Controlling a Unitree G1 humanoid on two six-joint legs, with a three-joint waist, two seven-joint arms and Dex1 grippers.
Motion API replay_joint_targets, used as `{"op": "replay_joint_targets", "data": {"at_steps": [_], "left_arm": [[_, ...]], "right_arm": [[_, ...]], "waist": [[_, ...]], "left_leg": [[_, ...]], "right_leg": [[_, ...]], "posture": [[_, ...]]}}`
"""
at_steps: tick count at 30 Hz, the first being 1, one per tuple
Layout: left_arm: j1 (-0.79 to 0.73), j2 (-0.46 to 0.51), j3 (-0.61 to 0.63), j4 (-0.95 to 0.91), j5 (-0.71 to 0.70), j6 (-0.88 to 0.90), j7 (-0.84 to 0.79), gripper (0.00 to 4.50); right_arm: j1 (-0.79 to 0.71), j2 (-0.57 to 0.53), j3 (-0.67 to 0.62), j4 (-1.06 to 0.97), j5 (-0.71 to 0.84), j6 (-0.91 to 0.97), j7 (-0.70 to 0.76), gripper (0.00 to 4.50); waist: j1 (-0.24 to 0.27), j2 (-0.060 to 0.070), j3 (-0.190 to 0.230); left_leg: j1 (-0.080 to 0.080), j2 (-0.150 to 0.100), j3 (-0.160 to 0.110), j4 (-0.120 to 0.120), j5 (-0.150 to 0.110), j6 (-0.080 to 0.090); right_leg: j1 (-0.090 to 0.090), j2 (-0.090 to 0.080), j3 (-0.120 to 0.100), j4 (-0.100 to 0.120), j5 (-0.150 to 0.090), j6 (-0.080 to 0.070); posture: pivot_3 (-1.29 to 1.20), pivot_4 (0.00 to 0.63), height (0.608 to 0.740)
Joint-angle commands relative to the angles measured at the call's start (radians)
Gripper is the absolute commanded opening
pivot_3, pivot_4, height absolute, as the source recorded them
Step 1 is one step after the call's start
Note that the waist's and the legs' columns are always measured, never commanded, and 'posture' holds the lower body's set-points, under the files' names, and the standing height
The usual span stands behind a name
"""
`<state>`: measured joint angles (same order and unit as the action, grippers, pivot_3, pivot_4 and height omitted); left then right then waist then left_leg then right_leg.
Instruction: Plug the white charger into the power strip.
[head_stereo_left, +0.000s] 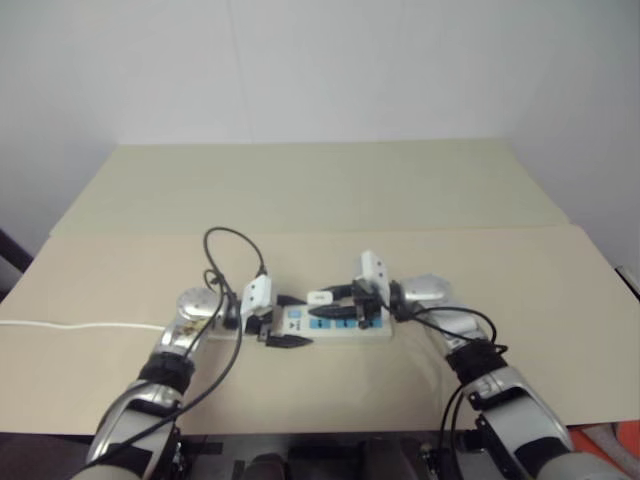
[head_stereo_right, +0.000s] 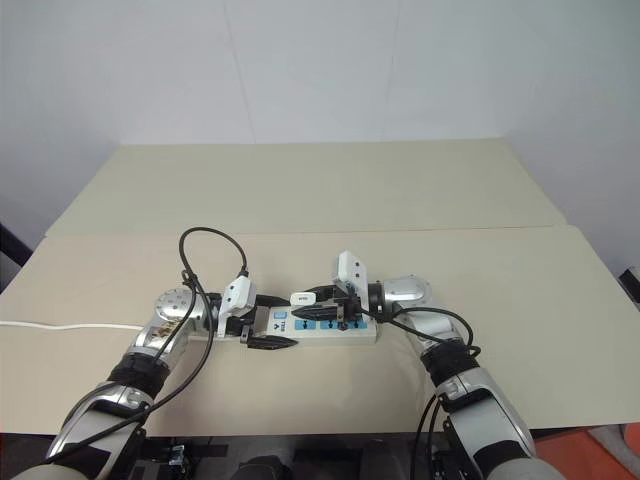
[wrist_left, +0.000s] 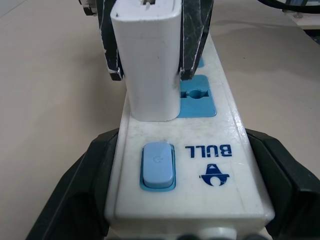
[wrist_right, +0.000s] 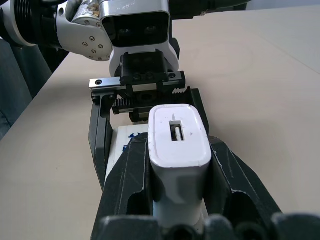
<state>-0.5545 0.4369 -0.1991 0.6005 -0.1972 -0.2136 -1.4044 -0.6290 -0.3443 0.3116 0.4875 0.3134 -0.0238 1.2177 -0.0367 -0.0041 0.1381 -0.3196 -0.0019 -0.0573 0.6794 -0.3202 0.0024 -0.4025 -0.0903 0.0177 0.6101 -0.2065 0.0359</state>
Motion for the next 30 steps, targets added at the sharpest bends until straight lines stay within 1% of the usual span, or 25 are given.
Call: {"op": "replay_joint_targets", "data": {"at_steps": [1, 4, 9, 15, 25, 27, 28, 30], "left_arm": [[0.017, 0.071, 0.039, 0.010, 0.006, 0.006, -0.006, 3.30], [0.021, 0.079, 0.041, 0.006, 0.002, 0.007, -0.003, 3.30], [0.022, 0.086, 0.035, 0.004, -0.002, 0.008, -0.001, 3.30], [0.017, 0.085, 0.032, 0.007, -0.002, 0.008, -0.002, 3.30], [0.027, 0.085, 0.032, -0.001, -0.003, 0.009, 0.003, 3.30], [0.029, 0.085, 0.031, -0.003, -0.003, 0.009, 0.003, 3.30], [0.029, 0.084, 0.031, -0.002, -0.003, 0.009, 0.002, 3.30], [0.029, 0.085, 0.027, -0.001, -0.005, 0.009, 0.002, 3.30]], "right_arm": [[0.080, -0.119, -0.080, 0.116, -0.058, 0.014, -0.040, 1.09], [0.106, -0.130, -0.097, 0.107, -0.041, 0.003, -0.046, 1.09], [0.114, -0.133, -0.089, 0.088, -0.050, -0.015, -0.046, 1.09], [0.085, -0.121, -0.054, 0.048, -0.067, -0.037, -0.020, 1.09], [0.064, -0.117, -0.032, 0.063, -0.087, -0.049, -0.008, 1.09], [0.054, -0.112, -0.035, 0.057, -0.083, -0.025, -0.008, 1.81], [0.049, -0.108, -0.037, 0.052, -0.083, -0.012, -0.010, 2.04], [0.042, -0.110, -0.041, 0.033, -0.076, 0.013, -0.006, 2.70]], "waist": [[0.002, 0.000, 0.000], [0.006, 0.000, 0.000], [0.011, -0.001, 0.000], [0.013, -0.001, 0.001], [0.013, -0.002, 0.001], [0.013, -0.002, 0.001], [0.013, -0.002, 0.001], [0.006, -0.006, 0.000]], "left_leg": [[0.000, 0.000, 0.000, 0.000, 0.000, 0.000], [-0.001, 0.000, 0.000, 0.000, 0.000, 0.000], [-0.001, 0.000, 0.000, 0.000, 0.000, 0.000], [-0.001, 0.000, 0.000, 0.000, 0.000, 0.000], [-0.001, 0.000, 0.000, -0.001, 0.000, 0.000], [-0.001, 0.000, 0.000, -0.001, 0.000, 0.000], [-0.001, 0.000, 0.000, -0.001, 0.000, 0.000], [0.000, 0.000, 0.000, -0.001, 0.000, 0.000]], "right_leg": [[0.000, 0.000, 0.000, 0.000, 0.000, 0.000], [0.000, 0.000, 0.000, 0.000, 0.000, 0.000], [0.000, 0.000, 0.000, 0.000, 0.000, 0.000], [0.000, 0.000, 0.000, 0.000, 0.000, 0.000], [-0.001, 0.000, 0.000, -0.001, 0.000, 0.000], [-0.001, 0.000, 0.000, -0.001, 0.000, 0.000], [-0.001, 0.000, 0.000, -0.001, 0.000, 0.000], [-0.001, 0.000, 0.000, -0.001, 0.000, 0.000]], "posture": [[0.00, 0.150, 0.740], [0.00, 0.150, 0.740], [0.00, 0.150, 0.740], [0.00, 0.150, 0.740], [0.00, 0.150, 0.740], [0.00, 0.150, 0.740], [0.00, 0.150, 0.740], [0.00, 0.150, 0.740]]}}
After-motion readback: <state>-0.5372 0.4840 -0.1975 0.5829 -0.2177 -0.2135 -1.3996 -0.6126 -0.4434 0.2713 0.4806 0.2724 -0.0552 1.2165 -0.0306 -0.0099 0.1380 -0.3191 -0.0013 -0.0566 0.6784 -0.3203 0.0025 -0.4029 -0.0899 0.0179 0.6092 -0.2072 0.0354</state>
